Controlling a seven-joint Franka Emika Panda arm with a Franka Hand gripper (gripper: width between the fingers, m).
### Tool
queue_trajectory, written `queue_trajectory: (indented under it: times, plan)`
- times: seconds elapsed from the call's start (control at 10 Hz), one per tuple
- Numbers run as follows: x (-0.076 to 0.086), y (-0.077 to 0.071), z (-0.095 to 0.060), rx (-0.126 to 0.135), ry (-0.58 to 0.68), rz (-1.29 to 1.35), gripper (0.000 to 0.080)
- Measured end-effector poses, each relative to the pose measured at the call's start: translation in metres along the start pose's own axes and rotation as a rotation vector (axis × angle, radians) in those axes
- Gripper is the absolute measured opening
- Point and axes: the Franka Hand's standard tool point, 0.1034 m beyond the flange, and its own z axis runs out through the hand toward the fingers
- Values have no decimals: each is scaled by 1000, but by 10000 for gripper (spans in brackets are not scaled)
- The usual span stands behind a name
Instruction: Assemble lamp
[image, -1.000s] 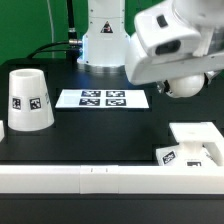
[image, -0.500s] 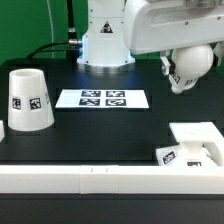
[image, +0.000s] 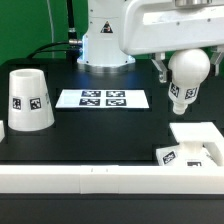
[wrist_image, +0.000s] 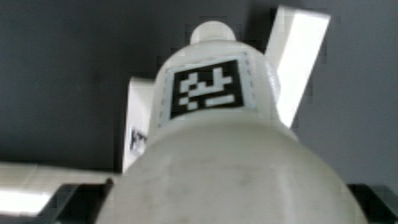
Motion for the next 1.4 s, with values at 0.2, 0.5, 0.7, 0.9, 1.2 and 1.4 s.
queue_trajectory:
  times: [0.2,0.5,0.7,0.9,1.2,1.4]
  plan:
    - [11,3,-14,-7,63,-5,574]
    - [13,3,-15,-8,67,-5,574]
    - [13,4,-13,-9,66,-21,574]
    - [25,9,-12,-12,69,-62,574]
    - [60,17,-7,-17,106,-140,574]
    - [59,16,-5,-16,103,-139,574]
